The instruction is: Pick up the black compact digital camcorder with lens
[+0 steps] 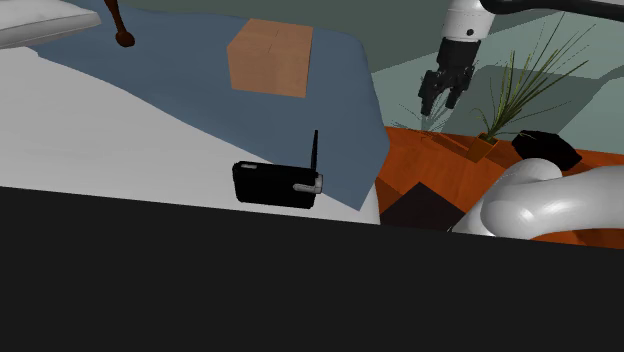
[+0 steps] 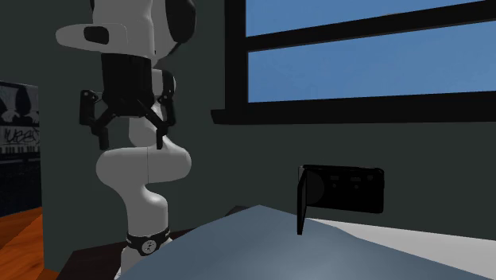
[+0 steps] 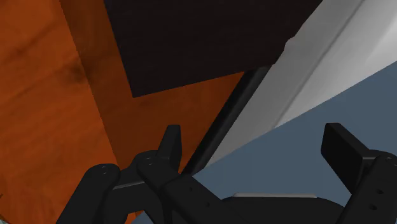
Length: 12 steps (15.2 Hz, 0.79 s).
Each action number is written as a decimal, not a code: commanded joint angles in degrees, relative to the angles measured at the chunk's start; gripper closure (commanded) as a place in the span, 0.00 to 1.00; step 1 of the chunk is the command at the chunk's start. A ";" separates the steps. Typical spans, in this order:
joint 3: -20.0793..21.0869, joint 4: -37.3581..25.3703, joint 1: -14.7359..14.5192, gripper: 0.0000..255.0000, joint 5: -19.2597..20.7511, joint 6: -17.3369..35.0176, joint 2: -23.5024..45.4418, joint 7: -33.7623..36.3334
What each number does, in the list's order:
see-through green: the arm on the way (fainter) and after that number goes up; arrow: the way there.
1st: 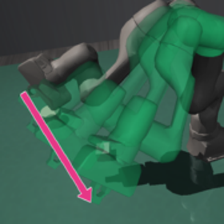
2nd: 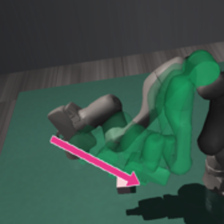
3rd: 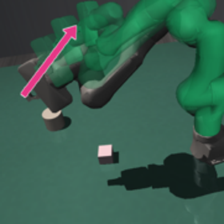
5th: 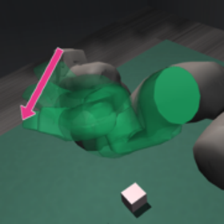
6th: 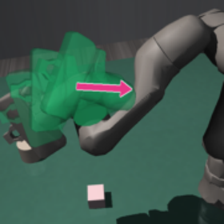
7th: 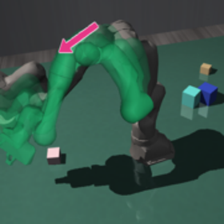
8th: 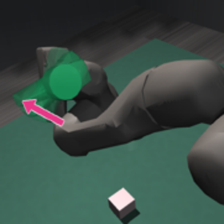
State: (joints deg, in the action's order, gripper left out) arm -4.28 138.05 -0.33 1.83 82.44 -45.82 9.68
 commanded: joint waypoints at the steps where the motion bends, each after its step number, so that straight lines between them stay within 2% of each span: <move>1: 0.00 0.00 0.00 0.00 0.00 0.00 0.00 0.00; 6: 7.66 0.65 -0.63 0.00 -6.36 2.99 0.91 12.20; 12: 16.72 -1.56 -0.98 0.00 -12.51 7.91 5.70 26.52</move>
State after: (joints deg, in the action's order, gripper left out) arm 10.92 136.96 -1.28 -9.67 89.54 -40.92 33.51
